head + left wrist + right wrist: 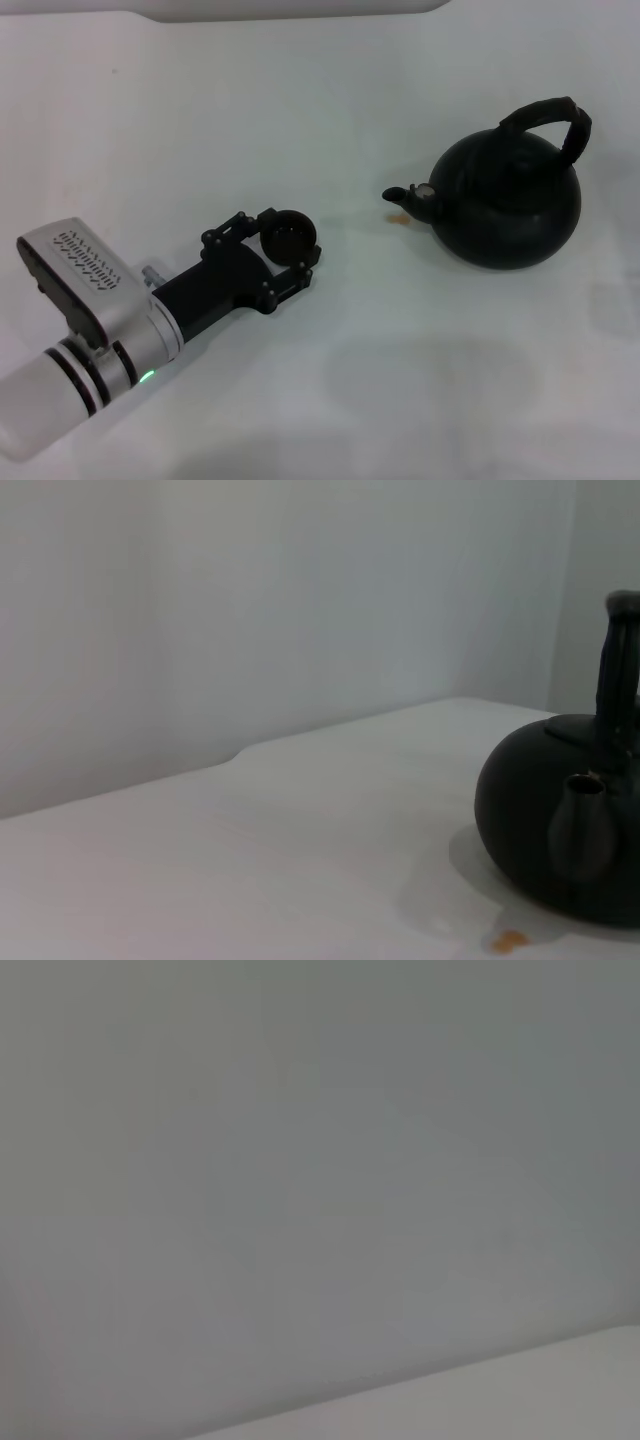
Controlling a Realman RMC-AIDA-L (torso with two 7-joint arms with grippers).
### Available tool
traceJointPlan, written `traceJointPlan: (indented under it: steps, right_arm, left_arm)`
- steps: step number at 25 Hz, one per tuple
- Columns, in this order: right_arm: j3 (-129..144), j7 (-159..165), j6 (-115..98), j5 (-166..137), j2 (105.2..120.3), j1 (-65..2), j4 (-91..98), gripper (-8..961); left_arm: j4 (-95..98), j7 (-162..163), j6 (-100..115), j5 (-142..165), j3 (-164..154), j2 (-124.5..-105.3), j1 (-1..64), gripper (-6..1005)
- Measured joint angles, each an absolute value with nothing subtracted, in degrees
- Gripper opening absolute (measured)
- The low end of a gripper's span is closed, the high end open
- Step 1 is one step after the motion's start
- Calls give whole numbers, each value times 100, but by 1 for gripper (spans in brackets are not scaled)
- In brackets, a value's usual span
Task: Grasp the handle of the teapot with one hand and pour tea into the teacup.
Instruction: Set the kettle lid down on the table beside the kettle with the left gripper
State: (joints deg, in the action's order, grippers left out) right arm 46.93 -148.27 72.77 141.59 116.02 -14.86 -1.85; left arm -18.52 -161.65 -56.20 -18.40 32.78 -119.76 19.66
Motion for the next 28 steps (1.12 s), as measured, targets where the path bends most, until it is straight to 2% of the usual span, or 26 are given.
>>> traceJointPlan:
  steps: [16, 22, 27, 28]
  right_arm:
    - [4693, -14827, 7297, 14166, 11602, -1485, -200, 785]
    - [4693, -14827, 7301, 14170, 11601, -1480, -209, 785]
    - [4693, -14827, 7304, 14178, 11602, -1470, -211, 785]
    - [4693, -14827, 7304, 14178, 11602, -1469, -211, 785]
  left_arm:
    - [-1884, -16163, -5356, -1757, 3236, -11971, 2057, 708]
    - [-1934, -16167, -5407, -1748, 3251, -11950, 2028, 744]
    - [-1940, -16169, -5489, -1748, 3267, -11943, 2007, 891]
    - [-1940, -16169, -5548, -1749, 3268, -11942, 1997, 891]
